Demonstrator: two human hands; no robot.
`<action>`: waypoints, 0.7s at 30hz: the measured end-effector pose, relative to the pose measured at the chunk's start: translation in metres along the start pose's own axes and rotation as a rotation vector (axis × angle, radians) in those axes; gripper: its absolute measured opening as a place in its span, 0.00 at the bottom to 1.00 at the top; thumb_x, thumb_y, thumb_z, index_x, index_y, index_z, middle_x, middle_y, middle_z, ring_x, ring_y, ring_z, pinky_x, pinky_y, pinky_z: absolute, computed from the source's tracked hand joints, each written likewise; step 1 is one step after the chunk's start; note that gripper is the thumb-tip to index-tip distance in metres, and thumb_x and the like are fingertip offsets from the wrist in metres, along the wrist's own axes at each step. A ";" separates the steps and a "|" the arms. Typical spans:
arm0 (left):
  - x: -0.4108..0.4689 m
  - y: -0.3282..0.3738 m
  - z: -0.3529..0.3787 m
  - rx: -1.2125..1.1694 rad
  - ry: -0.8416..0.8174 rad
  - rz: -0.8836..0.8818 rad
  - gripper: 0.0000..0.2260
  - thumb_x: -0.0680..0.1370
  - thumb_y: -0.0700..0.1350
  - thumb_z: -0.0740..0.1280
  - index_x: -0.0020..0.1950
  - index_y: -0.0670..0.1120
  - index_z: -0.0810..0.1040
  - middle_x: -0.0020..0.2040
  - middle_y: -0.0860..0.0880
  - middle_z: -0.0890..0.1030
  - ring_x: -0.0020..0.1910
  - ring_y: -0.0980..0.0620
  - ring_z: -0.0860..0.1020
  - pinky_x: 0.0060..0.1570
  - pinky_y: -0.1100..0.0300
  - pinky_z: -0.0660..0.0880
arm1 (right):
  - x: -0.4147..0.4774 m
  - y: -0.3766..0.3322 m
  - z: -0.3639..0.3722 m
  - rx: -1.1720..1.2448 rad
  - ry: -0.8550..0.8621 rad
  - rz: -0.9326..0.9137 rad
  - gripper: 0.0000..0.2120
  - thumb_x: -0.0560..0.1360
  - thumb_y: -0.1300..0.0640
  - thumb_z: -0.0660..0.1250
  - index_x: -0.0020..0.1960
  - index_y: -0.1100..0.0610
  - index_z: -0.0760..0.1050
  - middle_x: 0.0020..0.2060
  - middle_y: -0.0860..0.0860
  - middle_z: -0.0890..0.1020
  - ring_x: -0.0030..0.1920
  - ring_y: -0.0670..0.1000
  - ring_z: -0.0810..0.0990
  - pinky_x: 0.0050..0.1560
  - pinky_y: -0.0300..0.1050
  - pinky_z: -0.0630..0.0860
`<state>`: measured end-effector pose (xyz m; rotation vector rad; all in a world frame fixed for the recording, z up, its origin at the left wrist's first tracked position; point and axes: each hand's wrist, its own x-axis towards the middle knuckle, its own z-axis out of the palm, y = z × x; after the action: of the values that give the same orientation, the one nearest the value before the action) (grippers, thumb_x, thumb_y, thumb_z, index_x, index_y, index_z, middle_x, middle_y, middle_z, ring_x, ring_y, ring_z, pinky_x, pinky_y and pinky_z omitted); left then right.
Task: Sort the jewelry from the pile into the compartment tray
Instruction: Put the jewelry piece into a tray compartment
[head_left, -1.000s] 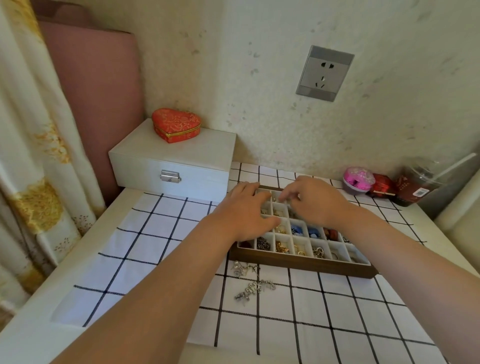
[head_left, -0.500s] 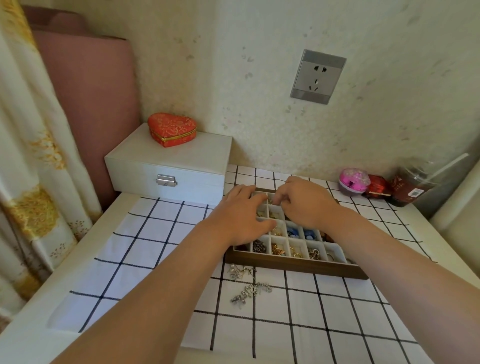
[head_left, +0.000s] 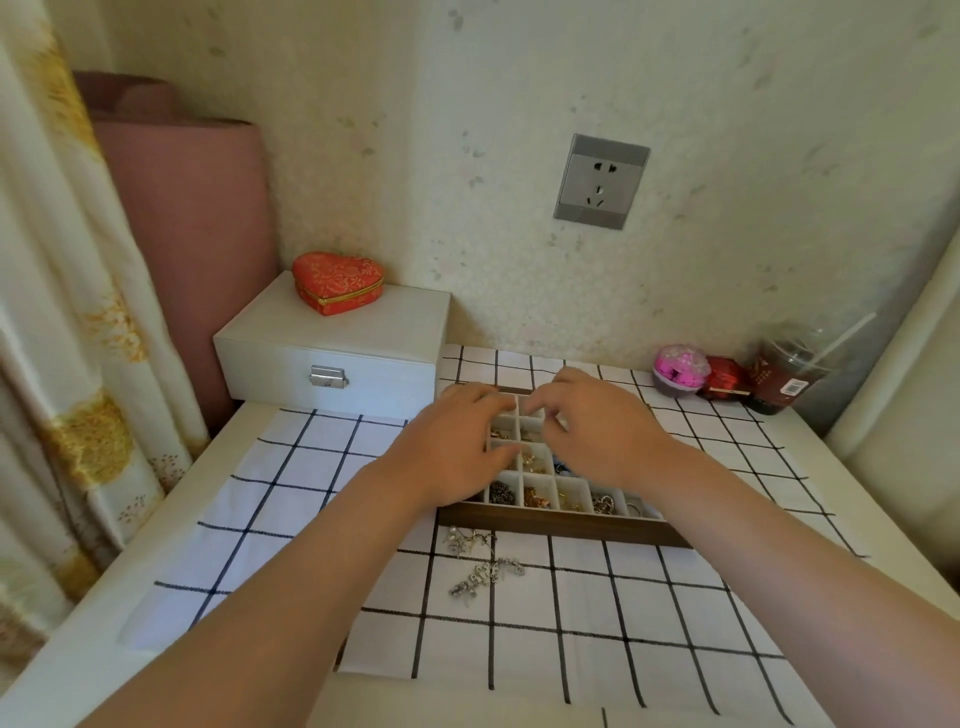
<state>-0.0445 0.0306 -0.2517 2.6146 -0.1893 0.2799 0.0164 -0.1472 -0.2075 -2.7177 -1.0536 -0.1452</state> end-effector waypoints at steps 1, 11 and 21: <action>-0.005 0.001 -0.004 -0.004 0.030 0.013 0.20 0.79 0.56 0.65 0.71 0.54 0.71 0.67 0.55 0.72 0.67 0.55 0.68 0.65 0.54 0.70 | -0.009 -0.008 -0.002 0.024 -0.005 -0.028 0.14 0.80 0.55 0.62 0.60 0.43 0.79 0.49 0.42 0.75 0.46 0.43 0.76 0.46 0.41 0.73; -0.081 0.016 -0.040 0.012 -0.124 -0.041 0.03 0.77 0.48 0.67 0.47 0.57 0.78 0.43 0.60 0.78 0.42 0.67 0.74 0.36 0.71 0.66 | -0.066 -0.056 0.004 0.158 -0.199 -0.102 0.10 0.78 0.54 0.66 0.57 0.42 0.81 0.48 0.40 0.81 0.45 0.41 0.78 0.47 0.41 0.78; -0.114 0.024 -0.036 0.087 -0.226 -0.132 0.09 0.70 0.62 0.72 0.44 0.60 0.79 0.42 0.62 0.79 0.39 0.66 0.74 0.36 0.69 0.64 | -0.068 -0.071 0.031 0.062 -0.094 -0.259 0.07 0.80 0.54 0.64 0.54 0.47 0.80 0.46 0.45 0.77 0.48 0.49 0.78 0.40 0.45 0.70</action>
<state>-0.1654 0.0370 -0.2364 2.7268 -0.0813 -0.0549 -0.0817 -0.1331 -0.2368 -2.5447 -1.4108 -0.0254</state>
